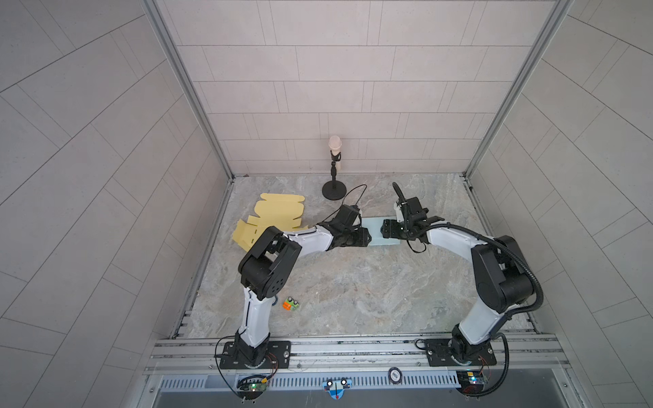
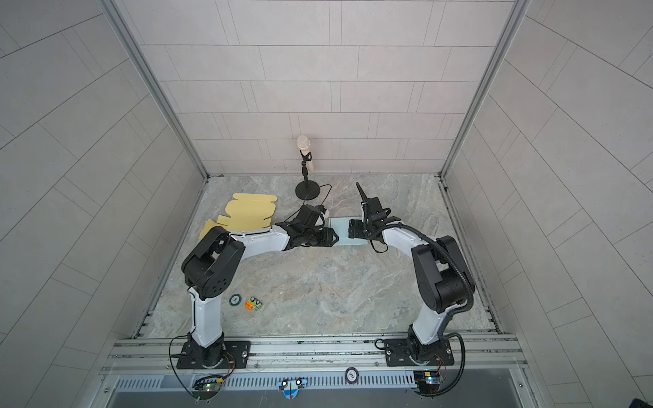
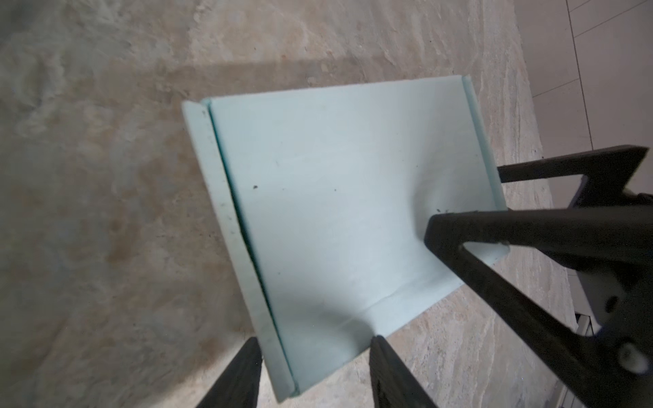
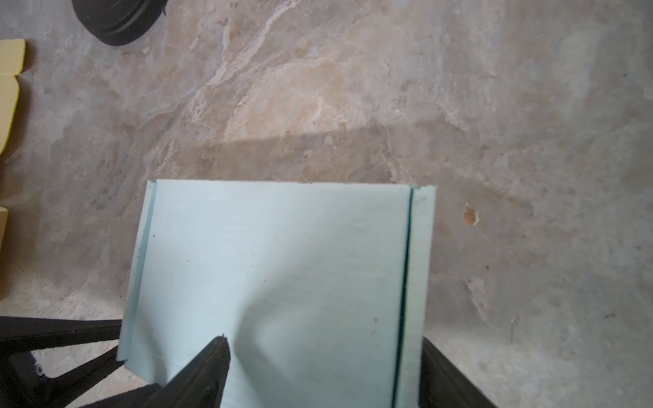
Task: Fold the paper box
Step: 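Carry the blue box with both grippers farther from the robot near the stand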
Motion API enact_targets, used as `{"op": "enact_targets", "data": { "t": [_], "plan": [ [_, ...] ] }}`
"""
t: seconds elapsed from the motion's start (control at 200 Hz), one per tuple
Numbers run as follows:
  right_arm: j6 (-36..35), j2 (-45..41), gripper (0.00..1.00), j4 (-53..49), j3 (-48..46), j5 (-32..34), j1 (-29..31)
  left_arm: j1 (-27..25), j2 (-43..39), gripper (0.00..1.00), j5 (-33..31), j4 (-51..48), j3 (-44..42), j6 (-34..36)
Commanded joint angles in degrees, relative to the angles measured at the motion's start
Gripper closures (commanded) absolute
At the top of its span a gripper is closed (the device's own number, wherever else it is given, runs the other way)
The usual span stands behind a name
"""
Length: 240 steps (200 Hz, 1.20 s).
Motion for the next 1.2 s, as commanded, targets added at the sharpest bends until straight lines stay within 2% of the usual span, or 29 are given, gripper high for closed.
{"op": "enact_targets", "data": {
  "t": [0.0, 0.41, 0.671, 0.956, 1.141, 1.196],
  "plan": [
    [-1.0, 3.4, 0.18, 0.5, 4.3, -6.6, 0.7, -0.3, 2.3, 0.48, 2.7, 2.8, 6.0, 0.2],
    [-3.0, 18.8, 0.19, -5.5, 24.3, -8.5, -1.3, 2.9, 11.9, 0.48, 2.7, -2.7, 22.6, 0.5],
    [-3.6, 24.5, 0.2, -8.7, 32.1, -8.9, -2.6, 4.8, 17.3, 0.48, 2.7, -5.0, 30.8, 0.6],
    [-3.7, 26.3, 0.2, -8.7, 32.2, -8.4, -3.2, 5.4, 20.0, 0.47, 3.0, -4.2, 32.6, -0.3],
    [-3.7, 25.0, 0.18, -8.4, 30.9, -7.2, -4.3, 6.1, 19.1, 0.39, 3.8, -1.4, 29.5, -1.9],
    [-3.9, 24.5, 0.13, -8.7, 30.9, -6.5, -4.7, 6.4, 18.3, 0.36, 3.7, -0.9, 28.4, -1.9]
  ]
}}
